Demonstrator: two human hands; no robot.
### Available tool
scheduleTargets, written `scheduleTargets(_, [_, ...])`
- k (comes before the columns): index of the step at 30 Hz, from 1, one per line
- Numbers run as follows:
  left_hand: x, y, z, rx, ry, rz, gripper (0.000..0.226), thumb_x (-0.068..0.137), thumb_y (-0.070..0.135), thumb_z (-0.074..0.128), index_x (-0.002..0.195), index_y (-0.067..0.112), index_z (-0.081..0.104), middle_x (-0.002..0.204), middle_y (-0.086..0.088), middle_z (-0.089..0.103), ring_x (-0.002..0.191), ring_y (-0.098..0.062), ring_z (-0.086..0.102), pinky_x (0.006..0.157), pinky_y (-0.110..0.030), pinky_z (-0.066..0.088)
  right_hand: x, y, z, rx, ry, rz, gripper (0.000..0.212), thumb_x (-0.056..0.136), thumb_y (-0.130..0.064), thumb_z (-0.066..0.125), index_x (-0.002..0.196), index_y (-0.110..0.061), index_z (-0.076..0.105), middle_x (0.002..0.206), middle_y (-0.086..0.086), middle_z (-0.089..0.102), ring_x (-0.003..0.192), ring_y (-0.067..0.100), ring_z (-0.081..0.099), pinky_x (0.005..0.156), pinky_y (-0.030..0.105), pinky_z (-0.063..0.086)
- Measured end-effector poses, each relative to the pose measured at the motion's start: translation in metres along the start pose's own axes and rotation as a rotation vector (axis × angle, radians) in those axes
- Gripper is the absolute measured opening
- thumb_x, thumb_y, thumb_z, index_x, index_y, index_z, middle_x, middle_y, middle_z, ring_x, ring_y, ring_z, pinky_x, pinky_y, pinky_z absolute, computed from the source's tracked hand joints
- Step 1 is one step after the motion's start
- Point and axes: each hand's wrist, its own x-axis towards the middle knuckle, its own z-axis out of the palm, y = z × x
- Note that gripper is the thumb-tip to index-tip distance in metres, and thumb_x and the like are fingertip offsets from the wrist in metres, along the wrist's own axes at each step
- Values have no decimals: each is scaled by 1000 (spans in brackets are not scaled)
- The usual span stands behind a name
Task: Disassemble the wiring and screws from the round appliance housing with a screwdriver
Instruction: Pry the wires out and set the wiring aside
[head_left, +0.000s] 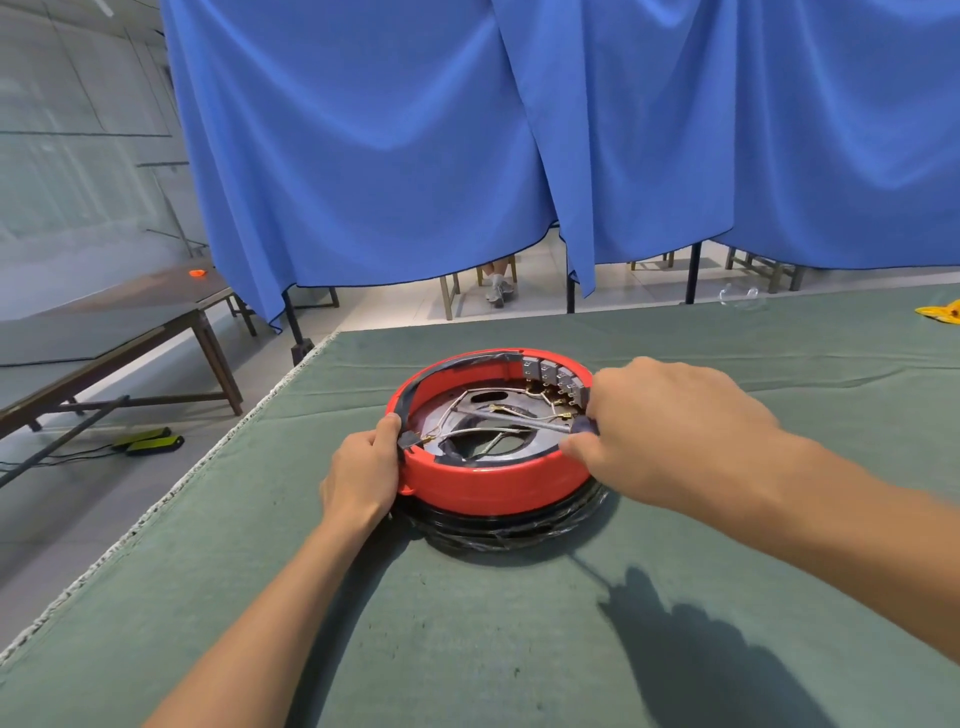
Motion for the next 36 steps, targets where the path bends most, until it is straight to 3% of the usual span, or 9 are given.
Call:
scheduleTargets(2, [-1, -1, 1, 2, 8, -2, 57, 73, 61, 26, 48, 13, 42, 55, -8, 54, 66, -33, 54, 77, -42, 45, 3, 8, 2, 40, 53, 11, 42, 91, -50, 49, 62, -23, 38, 61, -5, 38, 52, 17, 36, 46, 27, 21])
scheduleTargets(5, [2, -2, 0, -38, -23, -26, 58, 73, 65, 30, 45, 15, 39, 51, -6, 50, 60, -31, 51, 70, -42, 44, 11, 18, 10, 136, 92, 45, 39, 90, -56, 51, 69, -23, 55, 62, -5, 50, 56, 18, 46, 46, 25, 24])
scheduleTargets(9, [8, -1, -4, 121, 7, -25, 49, 83, 62, 42, 69, 14, 42, 70, -5, 58, 75, -31, 55, 69, -40, 39, 22, 23, 29, 312, 45, 87, 42, 89, -57, 53, 81, -19, 68, 64, -1, 64, 58, 18, 60, 52, 25, 43])
scheduleTargets(13, [10, 23, -11, 337, 181, 207, 22, 85, 44, 54, 84, 22, 50, 80, 3, 58, 80, -27, 56, 64, -33, 35, 37, 20, 51, 377, 46, 130, 42, 89, -59, 51, 85, -21, 67, 70, -3, 66, 66, 20, 63, 61, 31, 48])
scheduleTargets(18, [14, 66, 11, 571, -114, 514, 10, 86, 35, 57, 85, 31, 66, 89, 9, 65, 94, -20, 60, 66, -27, 35, 53, 15, 66, 349, 139, 174, 38, 90, -61, 48, 90, -25, 61, 82, -4, 62, 74, 24, 52, 59, 33, 36])
scheduleTargets(24, [42, 85, 39, 698, -468, 390, 15, 80, 28, 68, 90, 19, 75, 88, -2, 72, 88, -23, 65, 68, -28, 45, 69, 17, 62, 323, -9, 219, 36, 78, -59, 61, 80, -23, 61, 71, -7, 61, 67, 19, 59, 52, 28, 36])
scheduleTargets(29, [49, 81, 55, 816, -511, 335, 35, 75, 39, 74, 100, 15, 71, 97, -2, 70, 93, -26, 64, 70, -30, 42, 73, 20, 66, 386, -125, 258, 27, 78, -48, 61, 80, -23, 52, 64, -6, 58, 56, 14, 57, 53, 24, 42])
scheduleTargets(32, [45, 80, 62, 894, -467, 380, 28, 74, 36, 74, 92, 17, 66, 97, -3, 69, 92, -26, 63, 67, -31, 38, 75, 20, 68, 411, -172, 265, 25, 77, -45, 60, 80, -22, 51, 66, -5, 61, 52, 15, 59, 52, 24, 44])
scheduleTargets(36, [37, 80, 69, 944, -386, 476, 19, 83, 19, 59, 100, 13, 59, 111, -8, 64, 100, -30, 61, 69, -31, 37, 74, 21, 71, 467, -181, 276, 25, 75, -44, 59, 82, -21, 51, 68, -5, 65, 36, 12, 58, 48, 22, 40])
